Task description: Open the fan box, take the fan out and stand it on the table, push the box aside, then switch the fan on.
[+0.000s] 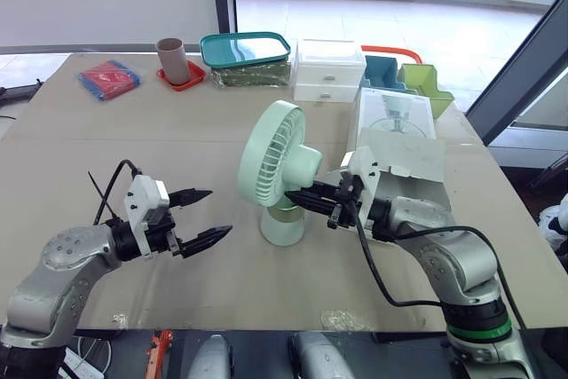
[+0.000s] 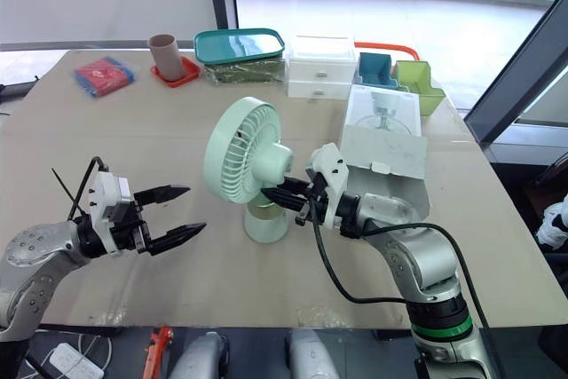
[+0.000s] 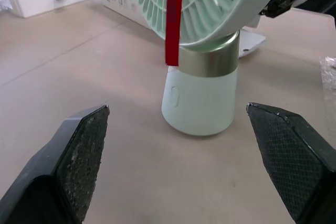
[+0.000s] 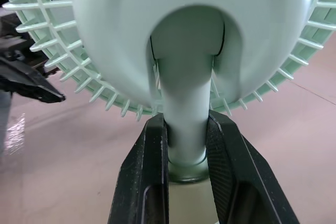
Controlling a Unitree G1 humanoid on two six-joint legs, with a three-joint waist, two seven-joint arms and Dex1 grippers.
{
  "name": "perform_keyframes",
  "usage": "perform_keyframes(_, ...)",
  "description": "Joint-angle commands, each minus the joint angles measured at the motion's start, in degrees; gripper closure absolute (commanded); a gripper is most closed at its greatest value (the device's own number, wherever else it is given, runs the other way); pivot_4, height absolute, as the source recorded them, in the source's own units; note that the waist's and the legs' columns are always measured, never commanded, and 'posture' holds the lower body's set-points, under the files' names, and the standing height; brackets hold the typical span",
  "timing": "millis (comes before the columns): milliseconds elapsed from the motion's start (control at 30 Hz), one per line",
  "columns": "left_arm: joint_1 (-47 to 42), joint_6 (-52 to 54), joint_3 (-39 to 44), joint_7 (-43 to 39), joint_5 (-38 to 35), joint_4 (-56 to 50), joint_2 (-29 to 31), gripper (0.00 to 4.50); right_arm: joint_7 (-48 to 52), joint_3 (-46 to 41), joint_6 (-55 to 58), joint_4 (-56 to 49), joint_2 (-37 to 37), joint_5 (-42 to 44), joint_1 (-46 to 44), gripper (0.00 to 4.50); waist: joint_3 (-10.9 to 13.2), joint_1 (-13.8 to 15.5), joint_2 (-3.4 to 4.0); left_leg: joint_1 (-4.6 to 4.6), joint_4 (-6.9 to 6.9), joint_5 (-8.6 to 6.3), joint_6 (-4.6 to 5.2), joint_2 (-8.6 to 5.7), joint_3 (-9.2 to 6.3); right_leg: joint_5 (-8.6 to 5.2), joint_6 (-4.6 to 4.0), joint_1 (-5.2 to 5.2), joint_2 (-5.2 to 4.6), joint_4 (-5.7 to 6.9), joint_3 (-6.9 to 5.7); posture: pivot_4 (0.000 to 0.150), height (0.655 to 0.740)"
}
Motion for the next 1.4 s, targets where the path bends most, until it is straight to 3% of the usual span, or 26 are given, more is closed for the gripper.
perform_keyframes(33,-0.66,0.32,-2.36,-2.50,-0.27,0.26,0.81,0.29,8.89,4.90,-9.74,2.47,-0.61,-3.09,-0.61,4.06,0.00,0.00,0.00,0.00,0.00,0.00,0.00,0.00,0.00,0.00,0.00,0.00,0.00,0.00,0.00,0.150,0.7400)
perform_keyframes(333,-1.21,0.34,-8.14,-3.71,2.32,1.44,0.10,0.29,10.66,7.76,-15.27,6.97,0.54,-6.81,-1.62,4.06,-0.01,0.00,-0.01,0.02,0.02,0.00,0.00,0.04,-0.01,0.03,-0.05,0.00,0.00,0.02,-0.09,0.150,0.7400)
perform_keyframes(733,-3.68,-0.98,-8.69,-1.15,3.93,3.03,-2.14,0.29,10.74,8.16,-16.94,8.25,0.66,-7.79,-2.30,4.06,-0.01,-0.13,0.00,0.18,0.05,0.03,-0.05,0.09,0.02,0.10,-0.17,0.03,0.03,0.16,-0.14,0.150,0.7400)
perform_keyframes(900,-4.22,1.34,-6.67,-0.52,0.04,3.32,-3.89,0.29,10.52,8.23,-17.34,8.41,0.58,-8.07,-2.26,4.06,-0.01,-0.18,-0.01,0.23,0.06,0.04,-0.06,0.10,0.03,0.11,-0.18,0.05,0.04,0.24,-0.13,0.150,0.7400)
perform_keyframes(1267,-3.48,-17.10,-8.18,-3.72,10.18,10.98,-4.56,0.29,10.47,7.74,-17.40,8.51,-0.24,-8.03,-1.69,4.06,-0.02,-0.19,-0.01,0.29,0.08,0.07,-0.12,0.09,0.04,0.10,-0.21,0.06,0.04,0.35,-0.12,0.150,0.7400)
perform_keyframes(1400,-4.18,-19.55,-6.67,1.63,12.18,12.23,-7.24,0.29,10.41,7.54,-17.59,8.51,-0.52,-8.15,-1.50,4.06,-0.02,-0.19,-0.01,0.30,0.08,0.08,-0.13,0.08,0.04,0.10,-0.21,0.07,0.03,0.36,-0.12,0.150,0.7400)
